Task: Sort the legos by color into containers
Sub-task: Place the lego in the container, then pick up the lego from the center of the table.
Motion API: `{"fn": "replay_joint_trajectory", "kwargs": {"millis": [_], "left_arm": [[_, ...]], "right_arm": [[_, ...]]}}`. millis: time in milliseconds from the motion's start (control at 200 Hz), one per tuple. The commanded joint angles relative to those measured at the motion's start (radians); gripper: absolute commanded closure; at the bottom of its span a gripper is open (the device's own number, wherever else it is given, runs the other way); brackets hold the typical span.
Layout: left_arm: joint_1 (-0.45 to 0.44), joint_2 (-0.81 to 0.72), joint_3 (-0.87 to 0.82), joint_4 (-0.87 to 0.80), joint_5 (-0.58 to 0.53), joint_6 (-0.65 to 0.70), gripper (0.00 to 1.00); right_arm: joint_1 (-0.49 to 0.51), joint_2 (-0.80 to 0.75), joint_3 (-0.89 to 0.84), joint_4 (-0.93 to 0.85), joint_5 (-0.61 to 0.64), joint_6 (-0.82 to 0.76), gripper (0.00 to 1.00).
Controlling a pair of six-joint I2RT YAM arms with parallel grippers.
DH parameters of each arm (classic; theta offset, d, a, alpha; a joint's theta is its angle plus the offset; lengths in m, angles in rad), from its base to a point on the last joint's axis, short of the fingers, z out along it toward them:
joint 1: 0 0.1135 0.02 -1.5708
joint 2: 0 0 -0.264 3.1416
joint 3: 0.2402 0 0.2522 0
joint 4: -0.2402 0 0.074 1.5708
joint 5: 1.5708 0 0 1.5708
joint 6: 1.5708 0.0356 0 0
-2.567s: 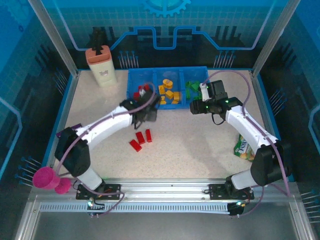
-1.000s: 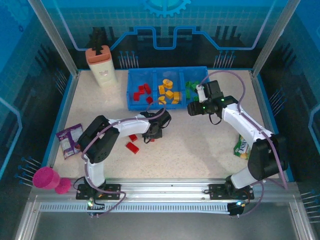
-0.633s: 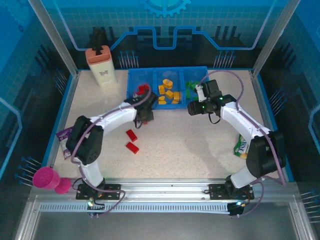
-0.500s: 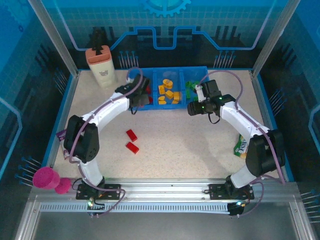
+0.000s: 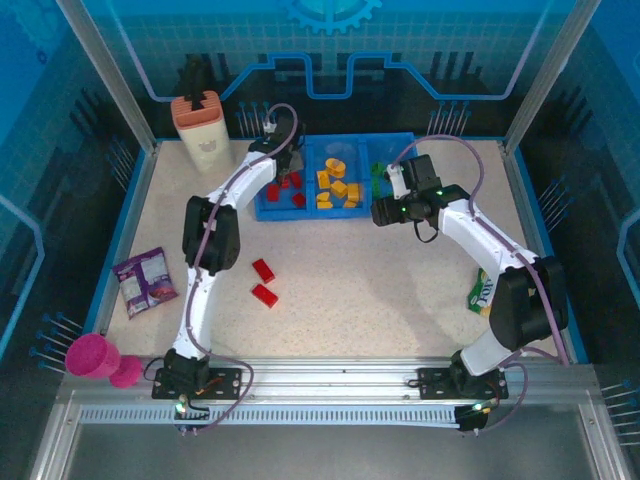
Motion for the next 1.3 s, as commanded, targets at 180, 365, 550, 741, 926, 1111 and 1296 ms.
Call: {"fn": "replay_joint_trajectory", "kwargs": {"millis": [180, 365, 550, 741, 926, 1111, 1296], "left_arm": [[0.036, 0.047, 0.049, -0.036, 0.000, 0.026, 0.81], [0.036, -0.019, -0.050, 0.025, 0.016, 0.024, 0.62], [0.033, -0.132, -0.121, 0.043, 0.020, 0.041, 0.53], [-0.005, -0.371, -0.335, 0.067, 0.025, 0.033, 0.55], [-0.081, -0.687, -0.706, 0.044, 0.008, -0.069, 0.56], [-0.132, -0.962, -1.042, -0.014, -0.034, -0.247, 0.55], [-0.162, -1.052, -1.195, -0.038, -0.030, -0.403, 0.49]], "right_arm": [[0.012, 0.011, 0.011, -0.005, -0.018, -0.017, 0.26], [0.019, 0.025, 0.027, -0.016, -0.017, -0.018, 0.26], [0.030, 0.033, 0.031, -0.018, -0.016, -0.016, 0.26], [0.043, 0.017, 0.017, -0.013, -0.007, -0.015, 0.26], [0.049, 0.013, 0.015, -0.015, -0.003, -0.018, 0.26], [0.049, -0.040, 0.023, -0.033, 0.000, -0.033, 0.25], [0.055, -0.015, 0.030, -0.021, -0.024, -0.021, 0.25]]}}
